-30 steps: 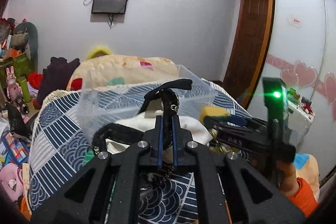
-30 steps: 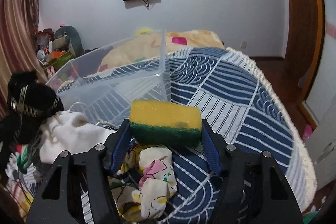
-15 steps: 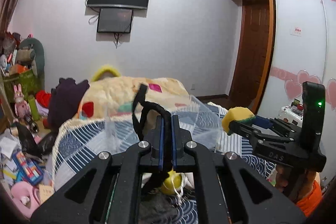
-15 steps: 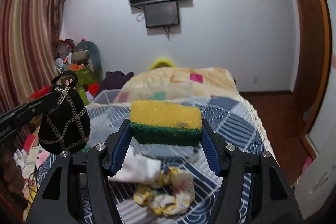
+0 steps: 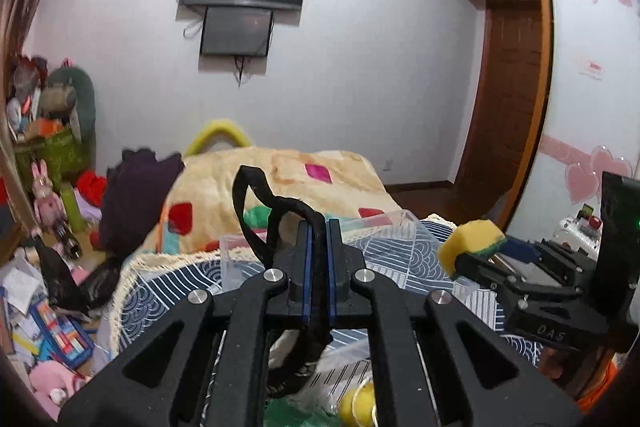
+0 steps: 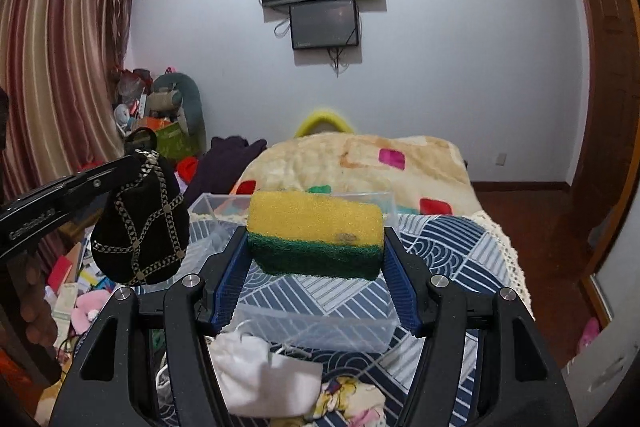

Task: Organize soft objects
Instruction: 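Lower the sponge into the clear box with the right gripper while the left drops the black bag in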

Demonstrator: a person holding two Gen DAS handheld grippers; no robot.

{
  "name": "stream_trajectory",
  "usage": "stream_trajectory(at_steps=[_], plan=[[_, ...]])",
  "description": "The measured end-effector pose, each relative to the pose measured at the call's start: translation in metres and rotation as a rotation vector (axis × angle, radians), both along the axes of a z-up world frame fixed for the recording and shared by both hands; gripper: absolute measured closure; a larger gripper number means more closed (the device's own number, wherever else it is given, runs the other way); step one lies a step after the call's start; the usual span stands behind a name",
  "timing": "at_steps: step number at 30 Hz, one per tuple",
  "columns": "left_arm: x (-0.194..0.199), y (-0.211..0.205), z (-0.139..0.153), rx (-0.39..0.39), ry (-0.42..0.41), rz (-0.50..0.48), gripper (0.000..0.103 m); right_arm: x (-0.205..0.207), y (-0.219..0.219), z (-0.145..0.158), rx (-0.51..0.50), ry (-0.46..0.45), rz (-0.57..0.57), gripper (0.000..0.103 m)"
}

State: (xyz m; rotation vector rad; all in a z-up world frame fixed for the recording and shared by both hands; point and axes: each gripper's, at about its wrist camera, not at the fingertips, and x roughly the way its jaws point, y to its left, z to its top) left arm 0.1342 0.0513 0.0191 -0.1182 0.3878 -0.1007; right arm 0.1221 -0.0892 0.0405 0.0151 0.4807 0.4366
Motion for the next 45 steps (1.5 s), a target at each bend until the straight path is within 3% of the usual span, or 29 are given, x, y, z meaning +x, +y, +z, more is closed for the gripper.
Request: stream_trajectory(at_steps=[12, 18, 22, 24, 26, 34, 45], plan=[[0.053, -0.007, -0.039, 0.023, 0.203, -0.041, 0.098, 0.029, 0.024, -0.03, -0.121, 0.13, 0.062, 0.042], [0.055, -0.017, -0.05, 0.068, 0.235, -0.065, 0.097, 0.035, 0.032, -0.042, -0.19, 0.175, 0.094, 0.041], [0.055, -0.02, -0.053, 0.069, 0.27, -0.09, 0.083, 0.035, 0.031, -0.041, -0.202, 0.187, 0.095, 0.04], [0.053, -0.02, -0.052, 0.059, 0.28, -0.101, 0.068, 0.034, 0.03, -0.04, -0.201, 0.194, 0.102, 0.039], [0.049, -0.019, -0.05, 0.04, 0.271, -0.11, 0.045, 0.033, 0.029, -0.037, -0.2, 0.188, 0.098, 0.031], [0.035, -0.013, -0.037, 0.012, 0.238, -0.095, 0.036, 0.023, 0.017, -0.019, -0.167, 0.125, 0.075, 0.021], [-0.009, -0.002, -0.013, 0.042, 0.14, -0.036, 0.028, -0.006, 0.0, 0.002, -0.137, 0.023, 0.048, 0.02]])
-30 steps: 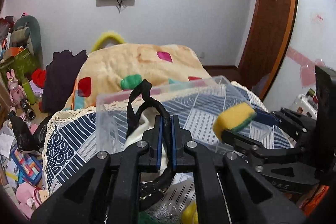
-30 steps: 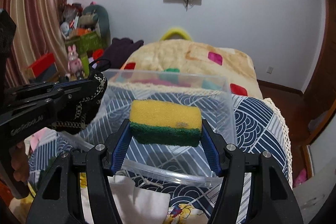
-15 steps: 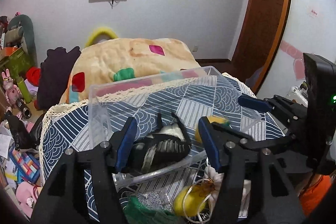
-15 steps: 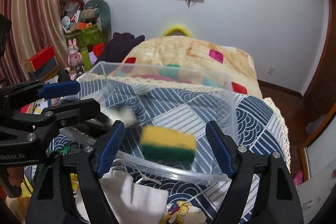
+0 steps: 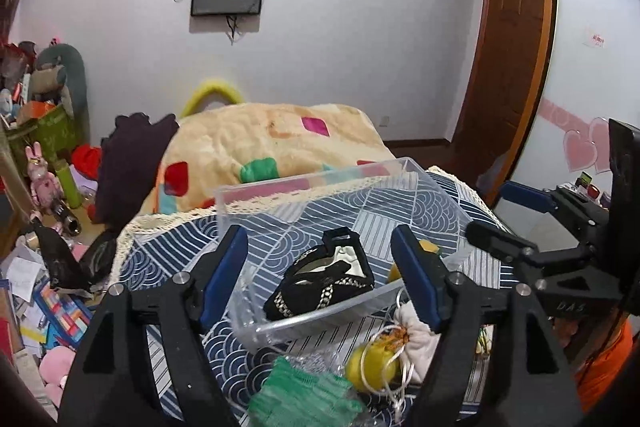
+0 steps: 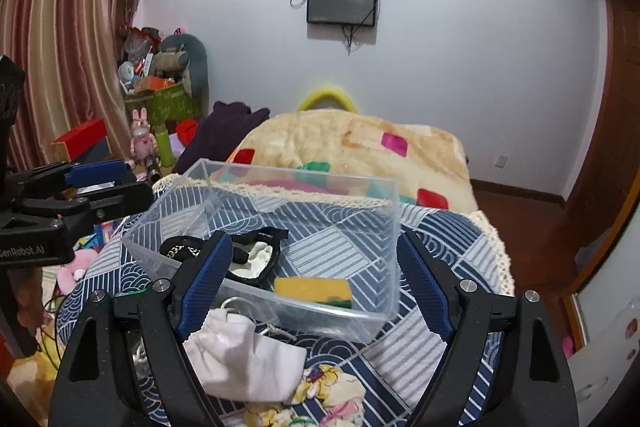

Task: Organize soft objects
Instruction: 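Lower the sponge into the clear box with the right gripper while the left drops the black bag in, then grasp the floral scrunchie with the right gripper while the left gripper grasps the green glove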

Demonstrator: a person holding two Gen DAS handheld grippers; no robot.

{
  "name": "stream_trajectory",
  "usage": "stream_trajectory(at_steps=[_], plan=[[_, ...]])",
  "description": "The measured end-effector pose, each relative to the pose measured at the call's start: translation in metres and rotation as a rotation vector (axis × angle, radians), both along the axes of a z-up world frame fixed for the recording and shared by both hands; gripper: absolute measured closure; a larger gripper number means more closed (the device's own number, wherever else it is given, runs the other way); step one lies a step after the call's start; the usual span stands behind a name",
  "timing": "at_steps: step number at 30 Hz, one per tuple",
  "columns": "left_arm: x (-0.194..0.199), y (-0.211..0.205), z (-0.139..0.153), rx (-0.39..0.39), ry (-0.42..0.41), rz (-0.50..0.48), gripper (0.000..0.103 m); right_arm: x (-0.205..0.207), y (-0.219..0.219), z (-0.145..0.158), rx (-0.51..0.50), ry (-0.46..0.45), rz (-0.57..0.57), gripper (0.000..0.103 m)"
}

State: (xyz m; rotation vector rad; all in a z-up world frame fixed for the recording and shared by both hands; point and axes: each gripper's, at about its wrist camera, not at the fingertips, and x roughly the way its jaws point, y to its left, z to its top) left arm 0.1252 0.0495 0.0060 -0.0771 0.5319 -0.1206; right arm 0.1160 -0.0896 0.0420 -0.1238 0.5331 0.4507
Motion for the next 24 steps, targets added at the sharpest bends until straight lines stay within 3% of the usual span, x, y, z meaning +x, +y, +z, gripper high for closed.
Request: stream_trajectory(at_steps=[2, 5, 11, 24], plan=[[-0.009, 0.0, 0.001, 0.005, -0.016, 0.008, 0.017, -0.008, -0.003, 0.002, 0.005, -0.014, -0.003, 0.02], [-0.026, 0.0, -0.003, 0.024, -0.045, 0.027, 0.01, -0.02, -0.008, 0.002, 0.008, -0.034, -0.014, 0.019], [-0.048, 0.0, -0.027, 0.045, -0.016, 0.039, 0.009, -0.038, -0.022, -0.014, -0.003, -0.021, -0.039, 0.017], [-0.058, -0.003, -0.09, 0.015, 0.115, 0.032, 0.009, -0.039, -0.029, -0.084, -0.003, 0.171, -0.036, 0.017]])
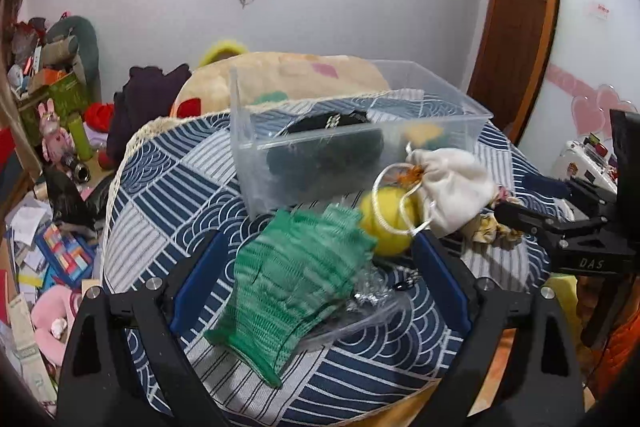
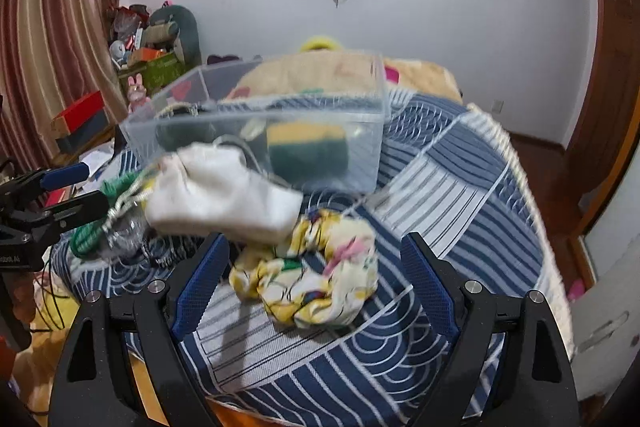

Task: Organize soft objects
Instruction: 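Grasp the floral scrunchie with the right gripper while the left gripper grasps the green glove, then place the scrunchie in the box with the right gripper while the left places the green glove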

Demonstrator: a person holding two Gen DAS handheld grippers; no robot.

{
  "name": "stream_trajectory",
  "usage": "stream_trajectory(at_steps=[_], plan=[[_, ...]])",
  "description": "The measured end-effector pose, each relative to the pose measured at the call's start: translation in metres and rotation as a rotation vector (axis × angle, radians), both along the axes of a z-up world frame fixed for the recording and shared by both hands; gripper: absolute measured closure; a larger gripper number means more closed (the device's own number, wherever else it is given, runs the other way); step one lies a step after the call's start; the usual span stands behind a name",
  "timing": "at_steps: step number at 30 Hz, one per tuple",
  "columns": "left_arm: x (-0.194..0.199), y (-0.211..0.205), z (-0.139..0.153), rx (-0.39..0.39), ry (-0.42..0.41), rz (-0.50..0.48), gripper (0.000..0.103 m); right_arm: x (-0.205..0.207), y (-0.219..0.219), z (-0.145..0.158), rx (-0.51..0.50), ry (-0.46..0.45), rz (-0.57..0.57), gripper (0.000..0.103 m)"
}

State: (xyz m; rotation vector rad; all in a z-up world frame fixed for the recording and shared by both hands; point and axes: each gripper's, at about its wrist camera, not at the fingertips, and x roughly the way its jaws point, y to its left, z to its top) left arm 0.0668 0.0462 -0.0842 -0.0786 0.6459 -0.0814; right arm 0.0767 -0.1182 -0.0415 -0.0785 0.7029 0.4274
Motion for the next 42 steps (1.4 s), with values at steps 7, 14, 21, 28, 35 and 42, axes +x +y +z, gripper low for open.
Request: stream_trajectory(at_steps=[7, 14, 21, 28, 35, 42], plan=[[0.002, 0.011, -0.012, -0.063, -0.002, 0.028, 0.039, 0.0, 0.008, -0.012, -0.023, 0.017, 0.005, 0.024], [-0.003, 0.014, -0.022, -0.038, 0.011, 0.035, 0.067, -0.007, 0.006, -0.012, -0.05, 0.018, 0.025, 0.058], [-0.014, 0.023, -0.015, -0.052, -0.009, 0.033, 0.078, -0.012, -0.001, -0.009, -0.038, 0.025, 0.025, 0.079], [-0.022, 0.028, 0.008, -0.064, -0.067, 0.047, 0.08, -0.019, -0.018, 0.007, -0.027, -0.029, -0.02, 0.083], [-0.018, 0.027, 0.041, -0.06, -0.159, 0.041, 0.08, -0.025, -0.03, 0.035, 0.004, -0.113, -0.059, 0.083], [-0.003, 0.024, 0.067, -0.052, -0.219, 0.024, 0.08, -0.016, -0.021, 0.06, 0.041, -0.175, -0.052, 0.083]])
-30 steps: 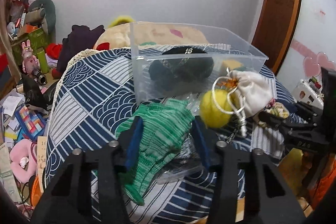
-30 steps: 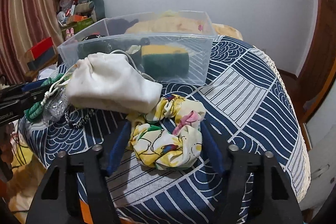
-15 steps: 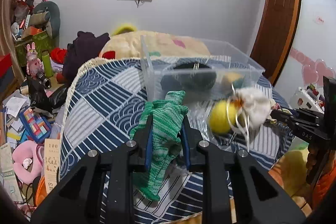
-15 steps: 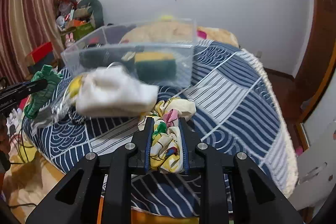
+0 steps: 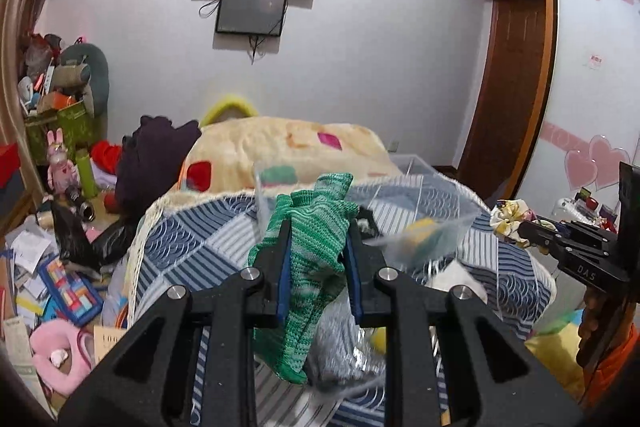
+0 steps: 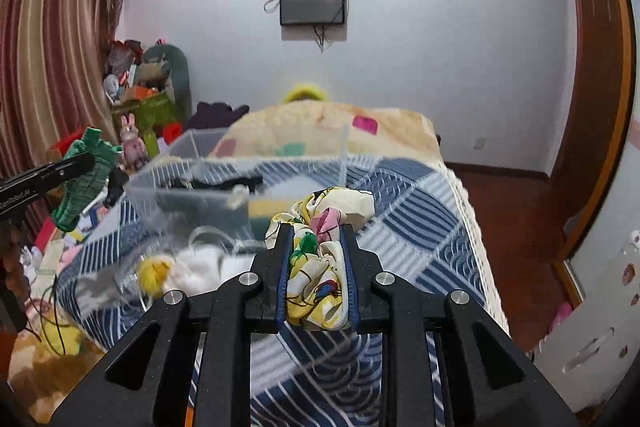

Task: Organize soft objects
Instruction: 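Place the scrunchie in the box with the right gripper while the left places the green glove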

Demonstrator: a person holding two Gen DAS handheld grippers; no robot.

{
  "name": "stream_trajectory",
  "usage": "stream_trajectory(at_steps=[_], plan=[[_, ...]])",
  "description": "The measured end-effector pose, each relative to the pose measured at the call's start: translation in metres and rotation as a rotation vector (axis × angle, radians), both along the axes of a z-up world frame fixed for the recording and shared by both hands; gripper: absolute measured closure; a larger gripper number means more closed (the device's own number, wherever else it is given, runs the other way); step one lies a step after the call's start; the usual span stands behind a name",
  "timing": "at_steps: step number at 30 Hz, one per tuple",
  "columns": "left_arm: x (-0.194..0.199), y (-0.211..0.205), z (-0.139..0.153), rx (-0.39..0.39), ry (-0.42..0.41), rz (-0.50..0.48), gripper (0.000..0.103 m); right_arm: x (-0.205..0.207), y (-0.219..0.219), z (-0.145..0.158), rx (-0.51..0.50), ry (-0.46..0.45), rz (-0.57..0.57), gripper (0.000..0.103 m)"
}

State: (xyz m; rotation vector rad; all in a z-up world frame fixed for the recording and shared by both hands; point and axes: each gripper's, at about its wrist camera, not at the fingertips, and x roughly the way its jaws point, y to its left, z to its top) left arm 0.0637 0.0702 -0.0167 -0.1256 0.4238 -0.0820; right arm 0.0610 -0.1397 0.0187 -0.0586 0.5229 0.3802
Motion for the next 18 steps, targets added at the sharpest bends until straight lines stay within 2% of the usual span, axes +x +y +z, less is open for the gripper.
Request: stream_trajectory(at_steps=[8, 12, 18], plan=[[0.033, -0.002, 0.01, -0.014, -0.011, -0.008, 0.08, 0.027, 0.023, 0.017, 0.045, -0.035, 0.041, 0.083], [0.054, 0.0, 0.008, -0.052, 0.018, -0.02, 0.08, 0.046, 0.039, 0.021, 0.052, -0.028, 0.068, 0.083], [0.083, -0.006, -0.002, -0.046, 0.064, -0.02, 0.08, 0.069, 0.062, 0.02, 0.032, -0.002, 0.101, 0.083]])
